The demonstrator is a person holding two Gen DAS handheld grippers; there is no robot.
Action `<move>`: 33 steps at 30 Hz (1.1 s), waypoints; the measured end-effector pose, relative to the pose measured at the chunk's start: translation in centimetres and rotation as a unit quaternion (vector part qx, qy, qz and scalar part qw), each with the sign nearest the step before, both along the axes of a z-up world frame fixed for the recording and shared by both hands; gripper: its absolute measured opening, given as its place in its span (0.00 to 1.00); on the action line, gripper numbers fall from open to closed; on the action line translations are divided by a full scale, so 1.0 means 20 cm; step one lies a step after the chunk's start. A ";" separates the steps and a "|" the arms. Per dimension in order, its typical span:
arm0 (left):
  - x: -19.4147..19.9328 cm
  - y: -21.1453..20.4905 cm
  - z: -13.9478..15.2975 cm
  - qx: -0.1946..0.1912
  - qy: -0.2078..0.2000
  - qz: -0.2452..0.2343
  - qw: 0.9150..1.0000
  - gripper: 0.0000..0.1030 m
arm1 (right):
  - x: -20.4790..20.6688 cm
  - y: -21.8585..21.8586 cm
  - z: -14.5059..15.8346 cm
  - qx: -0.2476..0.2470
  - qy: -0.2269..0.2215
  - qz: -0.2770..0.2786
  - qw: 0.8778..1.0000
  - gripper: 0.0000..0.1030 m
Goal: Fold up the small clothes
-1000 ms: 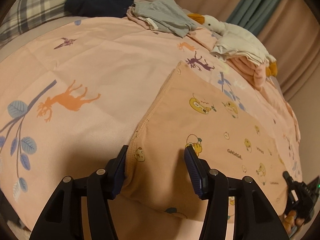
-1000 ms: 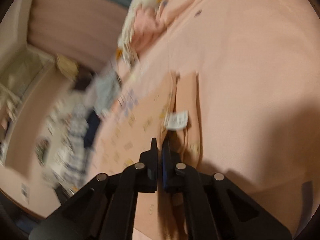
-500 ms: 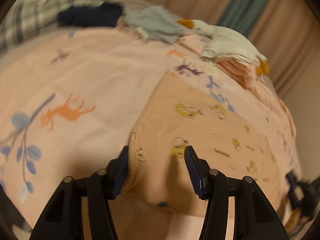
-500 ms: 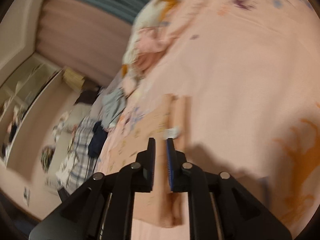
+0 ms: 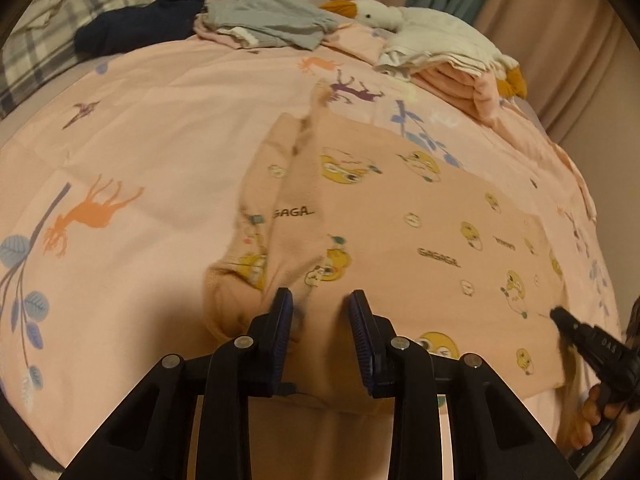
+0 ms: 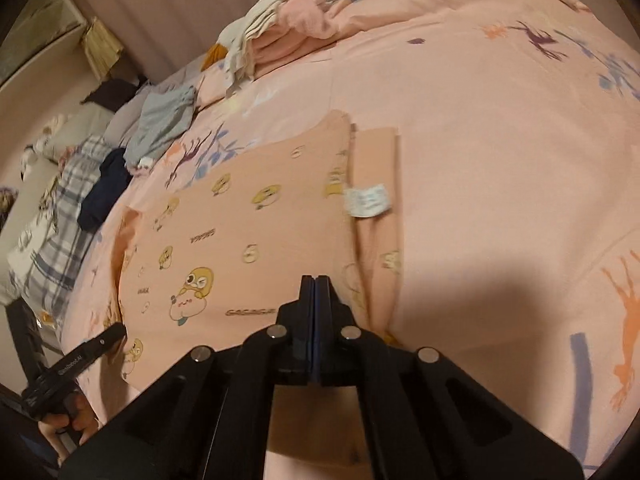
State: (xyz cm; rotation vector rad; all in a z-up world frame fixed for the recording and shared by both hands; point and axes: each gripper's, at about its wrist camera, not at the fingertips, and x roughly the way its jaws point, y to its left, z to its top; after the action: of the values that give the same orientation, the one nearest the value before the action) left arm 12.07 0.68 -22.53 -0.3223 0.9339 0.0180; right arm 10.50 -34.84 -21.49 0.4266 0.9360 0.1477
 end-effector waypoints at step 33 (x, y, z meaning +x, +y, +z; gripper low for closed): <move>-0.03 0.24 -0.13 -0.291 -0.043 0.047 0.954 0.46 | -0.18 0.07 0.12 0.043 -0.049 0.017 0.998 0.17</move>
State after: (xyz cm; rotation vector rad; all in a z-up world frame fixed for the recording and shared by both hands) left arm 11.42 5.46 -25.17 -0.9084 0.8209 -0.1873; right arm 6.99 -33.39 -19.04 0.4796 0.8426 0.2387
